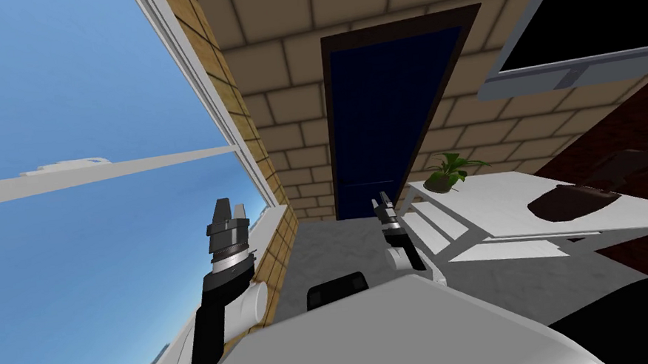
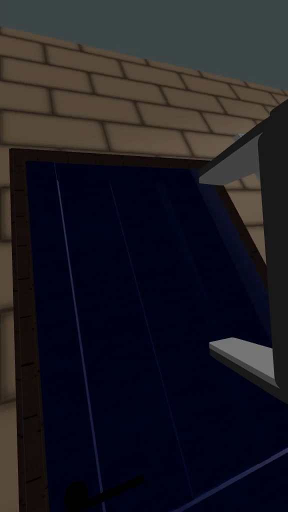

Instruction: Pull the door open

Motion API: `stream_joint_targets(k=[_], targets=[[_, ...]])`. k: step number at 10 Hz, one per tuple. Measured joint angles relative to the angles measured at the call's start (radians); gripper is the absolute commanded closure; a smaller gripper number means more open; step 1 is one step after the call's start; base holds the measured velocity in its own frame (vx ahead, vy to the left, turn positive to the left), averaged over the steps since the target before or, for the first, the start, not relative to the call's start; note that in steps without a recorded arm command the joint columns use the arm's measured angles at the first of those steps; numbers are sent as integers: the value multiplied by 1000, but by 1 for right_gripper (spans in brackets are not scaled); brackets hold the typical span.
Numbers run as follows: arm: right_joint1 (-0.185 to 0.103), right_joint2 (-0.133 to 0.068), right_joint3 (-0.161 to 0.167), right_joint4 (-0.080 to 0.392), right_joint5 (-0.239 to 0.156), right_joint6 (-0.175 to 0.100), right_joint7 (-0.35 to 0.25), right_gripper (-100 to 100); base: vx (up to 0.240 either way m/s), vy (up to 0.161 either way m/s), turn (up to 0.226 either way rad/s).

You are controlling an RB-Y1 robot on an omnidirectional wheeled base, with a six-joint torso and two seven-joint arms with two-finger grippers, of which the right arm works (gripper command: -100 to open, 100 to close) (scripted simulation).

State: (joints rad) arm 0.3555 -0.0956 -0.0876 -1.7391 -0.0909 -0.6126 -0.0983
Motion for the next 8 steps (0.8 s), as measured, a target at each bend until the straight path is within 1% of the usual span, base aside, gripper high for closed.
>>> stream_joint_targets(k=[2, 6, 8], targets=[[-2, -1, -3, 38, 2, -11, 0, -100, 105, -2, 21], [-19, -8, -13, 120, 3, -26, -2, -100, 100, 7, 21], [-24, -10, -18, 166, 4, -40, -3, -100, 95, -6, 21]])
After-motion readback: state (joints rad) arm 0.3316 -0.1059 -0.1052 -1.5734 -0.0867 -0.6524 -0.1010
